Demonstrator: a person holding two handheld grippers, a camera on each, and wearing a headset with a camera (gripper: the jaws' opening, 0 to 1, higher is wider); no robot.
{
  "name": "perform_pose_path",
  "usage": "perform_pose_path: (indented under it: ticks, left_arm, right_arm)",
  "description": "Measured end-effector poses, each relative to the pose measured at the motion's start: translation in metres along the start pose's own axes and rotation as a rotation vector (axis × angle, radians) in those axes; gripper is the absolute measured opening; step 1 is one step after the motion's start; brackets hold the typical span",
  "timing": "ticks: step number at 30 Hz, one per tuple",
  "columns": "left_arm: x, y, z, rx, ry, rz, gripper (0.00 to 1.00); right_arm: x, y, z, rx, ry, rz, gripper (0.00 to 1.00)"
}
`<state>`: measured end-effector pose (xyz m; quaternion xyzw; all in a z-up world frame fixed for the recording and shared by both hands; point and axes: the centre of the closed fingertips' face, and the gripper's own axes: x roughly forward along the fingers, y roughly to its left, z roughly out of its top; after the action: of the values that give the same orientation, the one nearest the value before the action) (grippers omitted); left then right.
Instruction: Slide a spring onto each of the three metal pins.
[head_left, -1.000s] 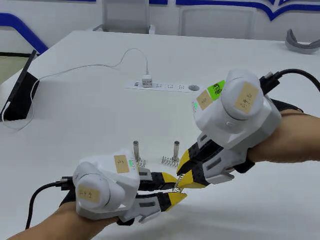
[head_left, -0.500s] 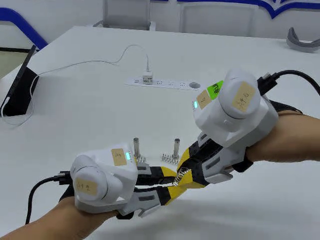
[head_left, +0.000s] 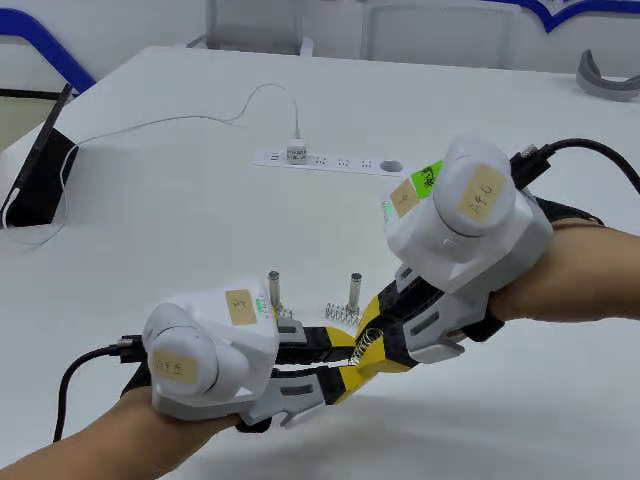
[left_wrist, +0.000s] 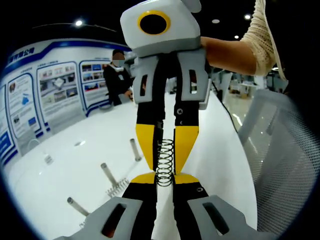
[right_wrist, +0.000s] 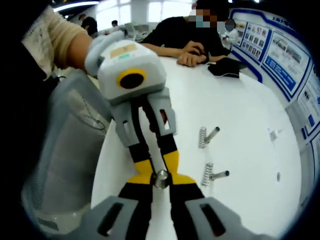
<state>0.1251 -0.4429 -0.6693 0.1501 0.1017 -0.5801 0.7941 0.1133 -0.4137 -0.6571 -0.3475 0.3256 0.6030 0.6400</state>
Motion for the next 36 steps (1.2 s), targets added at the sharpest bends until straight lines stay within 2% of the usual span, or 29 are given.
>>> perform_pose_path:
  ticks: [4,11,15,20,36]
  left_arm:
    - [0.001,-0.001,-0.002,0.002,0.006,-0.005,0.1]
    - [0.0,0.002,0.0,-0.019,-0.013,0.01,0.11]
    - [-0.001,0.004,-0.002,-0.036,-0.003,0.017,0.2]
    - [-0.005,0.008,-0.004,-0.048,0.001,0.028,0.25]
    - [-0.03,0.024,-0.018,-0.121,0.012,0.106,0.42]
  right_arm:
    - [-0.001,-0.001,0.001,0.012,-0.007,-0.004,0.13]
    - [-0.002,-0.005,0.003,0.015,-0.009,-0.015,0.12]
    - [-0.003,-0.006,0.003,0.017,-0.007,-0.015,0.12]
    - [-0.005,-0.008,-0.001,0.021,0.001,-0.021,0.12]
    - [-0.034,-0.032,-0.02,0.089,0.017,-0.096,0.12]
